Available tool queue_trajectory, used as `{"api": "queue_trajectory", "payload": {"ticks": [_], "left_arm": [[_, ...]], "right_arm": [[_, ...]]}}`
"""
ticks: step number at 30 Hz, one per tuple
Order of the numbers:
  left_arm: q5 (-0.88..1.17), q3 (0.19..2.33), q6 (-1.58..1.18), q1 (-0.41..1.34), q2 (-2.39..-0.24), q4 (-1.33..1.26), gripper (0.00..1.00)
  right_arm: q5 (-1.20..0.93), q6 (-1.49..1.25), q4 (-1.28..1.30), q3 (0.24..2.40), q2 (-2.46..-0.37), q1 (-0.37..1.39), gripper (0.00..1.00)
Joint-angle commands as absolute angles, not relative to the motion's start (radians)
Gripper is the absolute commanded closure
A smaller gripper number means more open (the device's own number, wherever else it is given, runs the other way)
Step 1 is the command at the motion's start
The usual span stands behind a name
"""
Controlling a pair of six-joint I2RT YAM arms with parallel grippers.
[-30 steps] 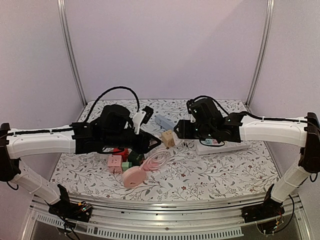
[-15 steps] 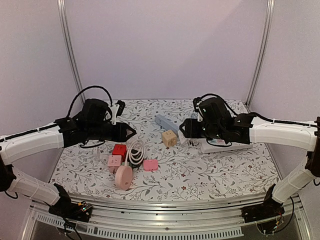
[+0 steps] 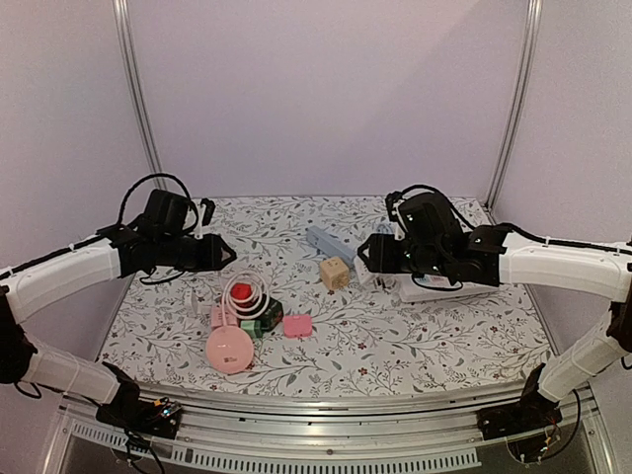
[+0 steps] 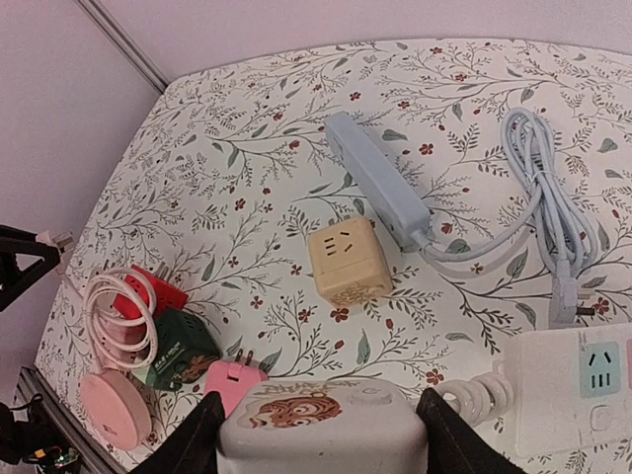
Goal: Pull the plug off the socket
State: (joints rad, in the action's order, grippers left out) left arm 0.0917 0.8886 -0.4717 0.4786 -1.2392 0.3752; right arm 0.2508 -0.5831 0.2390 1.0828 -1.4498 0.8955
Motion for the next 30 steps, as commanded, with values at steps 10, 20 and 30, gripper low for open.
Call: {"api": "queue_trajectory", "payload": {"ticks": [10,20,30], "left_arm": [[0.126,0.86,-0.497,0.429,-1.296,0.349,0.77],[0.067,0.862,-0.501,0.419,-1.207,0.404,0.01],[0.169,0.863,-0.504,0.44,-1.036,0.446,0.0]], "right_arm": [[0.223,-0.583,0.182,1.079,-1.417,0.89,0.83],[0.141,-0.559,0.154,1.087,-1.406,0.891,0.83],[0.056,-0.556,0.124,1.105,-1.428,0.905,0.82]]}}
